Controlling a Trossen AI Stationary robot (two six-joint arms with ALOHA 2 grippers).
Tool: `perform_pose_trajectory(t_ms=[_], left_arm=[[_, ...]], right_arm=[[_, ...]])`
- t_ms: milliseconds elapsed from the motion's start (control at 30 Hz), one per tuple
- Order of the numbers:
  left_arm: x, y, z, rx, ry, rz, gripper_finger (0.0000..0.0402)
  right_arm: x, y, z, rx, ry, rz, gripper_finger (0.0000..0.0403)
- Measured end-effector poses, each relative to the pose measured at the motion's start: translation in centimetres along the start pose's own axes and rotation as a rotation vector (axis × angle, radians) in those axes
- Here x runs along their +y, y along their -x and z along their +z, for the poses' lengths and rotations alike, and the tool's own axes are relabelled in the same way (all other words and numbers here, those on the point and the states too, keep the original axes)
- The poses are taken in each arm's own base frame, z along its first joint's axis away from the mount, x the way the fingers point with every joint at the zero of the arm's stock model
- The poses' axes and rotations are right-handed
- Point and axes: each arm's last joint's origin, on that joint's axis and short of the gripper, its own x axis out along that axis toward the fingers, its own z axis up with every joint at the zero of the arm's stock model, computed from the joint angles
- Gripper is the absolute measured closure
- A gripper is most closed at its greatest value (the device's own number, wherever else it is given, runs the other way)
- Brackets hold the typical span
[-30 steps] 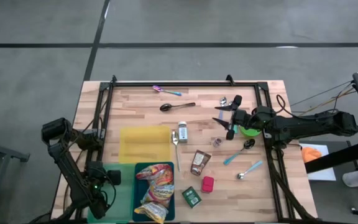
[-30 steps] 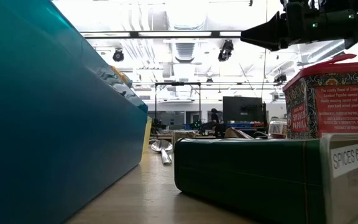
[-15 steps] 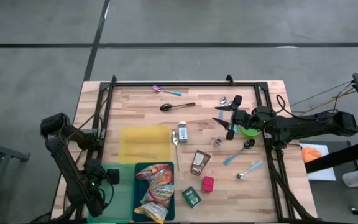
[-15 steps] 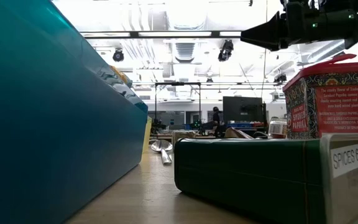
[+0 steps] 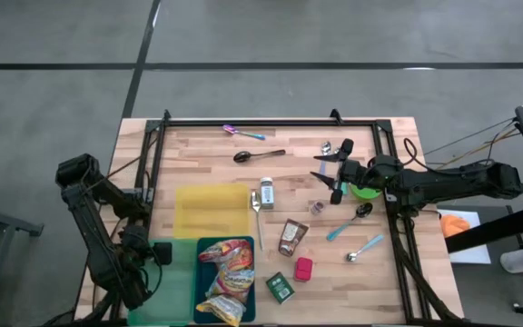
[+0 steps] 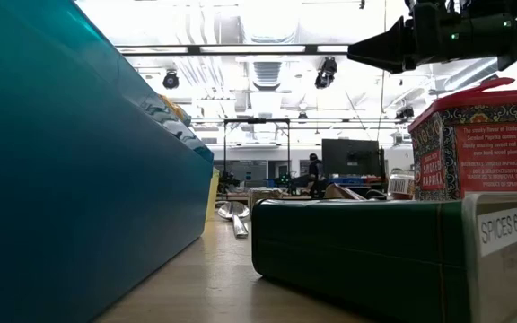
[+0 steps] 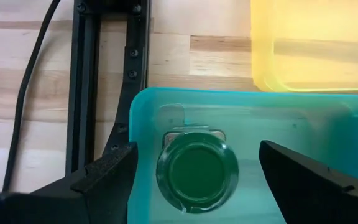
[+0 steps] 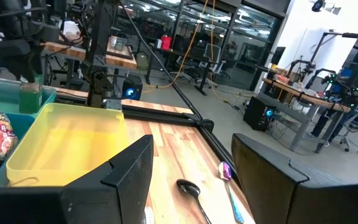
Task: Pick & Place Food Item
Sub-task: Put the white spice bottle into the green bin
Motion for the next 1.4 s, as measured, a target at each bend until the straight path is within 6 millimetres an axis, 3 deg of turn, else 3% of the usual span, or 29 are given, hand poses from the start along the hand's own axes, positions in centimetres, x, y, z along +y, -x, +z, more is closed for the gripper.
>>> perform_pose_trajectory(t_ms=[333,567,800,933,1400], left_arm=[[-0.8,1.0,2.5,0.016,-0.034,-0.062,0.0063],[-2.7,1.2,4.9,-0.006,-0.105,-0.069,0.0063],[-4.5,1.3,7.5,-0.128,-0.158,-0.201,0.0063],[-5.9,1.2,8.7,-0.199,-0.226,-0.263,0.0063],[-12.3,0.4,14.4,-0.185,-0.488,-0.405,0.0063]], right_arm=[[0.0,0.0,0.0,-0.001,0.0,0.0,0.0188],[0.0,0.0,0.0,-0.001,0.0,0.0,0.0188],[0.0,0.0,0.0,-0.001,0.0,-0.001,0.0188],[0.0,0.0,0.0,-0.001,0.0,0.0,0.0188],[0.0,0.0,0.0,-0.001,0.0,0.0,0.0188]])
